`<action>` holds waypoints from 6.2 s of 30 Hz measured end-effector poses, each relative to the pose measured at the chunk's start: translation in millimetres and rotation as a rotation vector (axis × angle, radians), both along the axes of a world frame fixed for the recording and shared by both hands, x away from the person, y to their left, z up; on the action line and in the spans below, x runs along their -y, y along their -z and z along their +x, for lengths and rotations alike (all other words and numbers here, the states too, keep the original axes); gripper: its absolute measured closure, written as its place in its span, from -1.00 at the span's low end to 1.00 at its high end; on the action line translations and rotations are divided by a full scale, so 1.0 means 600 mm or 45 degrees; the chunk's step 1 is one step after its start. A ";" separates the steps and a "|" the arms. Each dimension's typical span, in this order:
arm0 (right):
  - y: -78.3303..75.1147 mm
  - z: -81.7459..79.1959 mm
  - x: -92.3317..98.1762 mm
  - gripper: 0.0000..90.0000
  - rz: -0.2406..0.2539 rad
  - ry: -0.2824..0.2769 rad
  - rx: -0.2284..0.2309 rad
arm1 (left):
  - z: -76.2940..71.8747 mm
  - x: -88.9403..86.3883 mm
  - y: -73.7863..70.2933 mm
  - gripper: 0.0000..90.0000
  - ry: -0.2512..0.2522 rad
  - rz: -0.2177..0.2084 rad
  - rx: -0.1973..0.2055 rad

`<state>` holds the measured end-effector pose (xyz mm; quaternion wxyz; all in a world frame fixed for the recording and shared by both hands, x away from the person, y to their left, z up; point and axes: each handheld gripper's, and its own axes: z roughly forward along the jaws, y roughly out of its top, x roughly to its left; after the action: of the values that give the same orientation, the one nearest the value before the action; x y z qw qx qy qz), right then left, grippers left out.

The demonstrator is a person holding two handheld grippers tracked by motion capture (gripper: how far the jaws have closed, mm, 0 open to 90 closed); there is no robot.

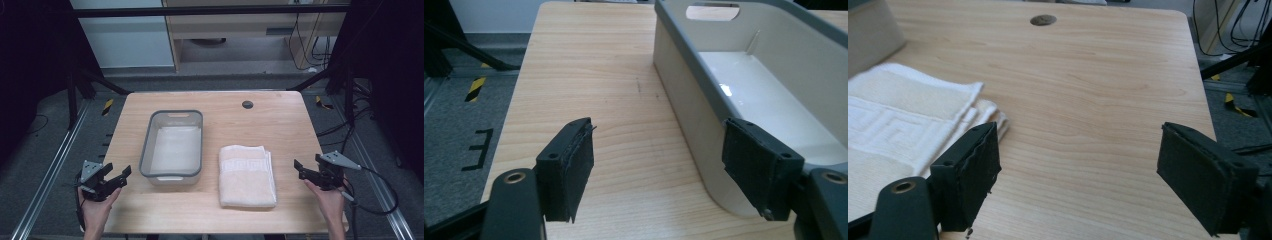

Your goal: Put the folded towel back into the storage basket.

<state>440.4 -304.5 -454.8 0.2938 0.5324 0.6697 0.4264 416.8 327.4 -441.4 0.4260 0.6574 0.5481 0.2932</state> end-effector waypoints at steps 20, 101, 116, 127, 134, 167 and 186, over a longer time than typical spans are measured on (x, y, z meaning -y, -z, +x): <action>-0.069 -0.001 -0.013 -0.51 0.070 -0.087 0.047 | -0.007 0.043 -0.053 -0.34 0.142 -0.036 0.049; -0.028 0.067 -0.093 -0.40 0.085 -0.290 -0.154 | -0.017 0.402 -0.008 -0.20 0.651 0.038 -0.134; 0.011 0.073 -0.105 -0.38 0.063 -0.305 -0.241 | -0.021 0.429 0.032 -0.28 0.639 0.049 -0.206; 0.031 0.077 -0.122 -0.38 0.028 -0.316 -0.280 | -0.010 0.436 0.056 -0.39 0.614 0.015 -0.268; 0.040 0.078 -0.130 -0.38 0.015 -0.323 -0.306 | -0.005 0.438 0.064 -0.47 0.620 -0.015 -0.283; 0.072 0.085 -0.140 -0.36 0.099 -0.292 -0.411 | 0.013 0.466 0.095 -0.55 0.674 -0.023 -0.434; 0.072 0.084 -0.144 0.20 0.218 -0.312 -0.492 | 0.011 0.467 0.094 -0.21 0.701 -0.051 -0.445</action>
<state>490.9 -217.9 -497.9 0.0600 0.5420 0.7343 0.4043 423.6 47.0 -497.9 0.4016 0.8127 0.4205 0.0388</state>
